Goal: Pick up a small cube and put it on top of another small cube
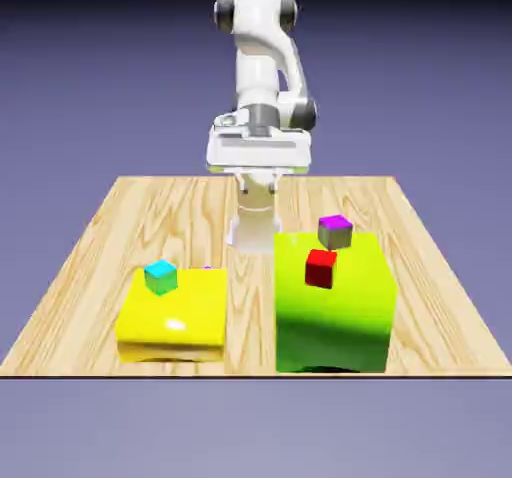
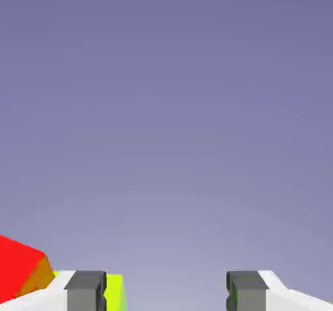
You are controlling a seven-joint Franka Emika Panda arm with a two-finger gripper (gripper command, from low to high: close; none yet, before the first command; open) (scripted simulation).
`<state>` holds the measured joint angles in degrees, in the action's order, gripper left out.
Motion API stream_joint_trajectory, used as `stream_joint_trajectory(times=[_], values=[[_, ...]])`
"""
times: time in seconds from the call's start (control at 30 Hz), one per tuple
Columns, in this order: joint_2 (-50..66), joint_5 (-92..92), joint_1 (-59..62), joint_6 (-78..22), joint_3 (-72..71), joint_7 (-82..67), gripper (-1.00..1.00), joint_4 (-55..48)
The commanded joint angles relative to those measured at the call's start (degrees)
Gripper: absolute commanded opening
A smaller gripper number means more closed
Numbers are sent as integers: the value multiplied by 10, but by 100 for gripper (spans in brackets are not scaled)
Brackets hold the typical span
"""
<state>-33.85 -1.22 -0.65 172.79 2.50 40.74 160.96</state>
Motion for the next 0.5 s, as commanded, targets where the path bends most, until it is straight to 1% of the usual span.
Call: stream_joint_trajectory(times=[0.0, 0.47], values=[[-10, -10, 0, -10, 21, -14, 0, 0], [-148, -152, 5, -151, 311, -214, 0, -5]])
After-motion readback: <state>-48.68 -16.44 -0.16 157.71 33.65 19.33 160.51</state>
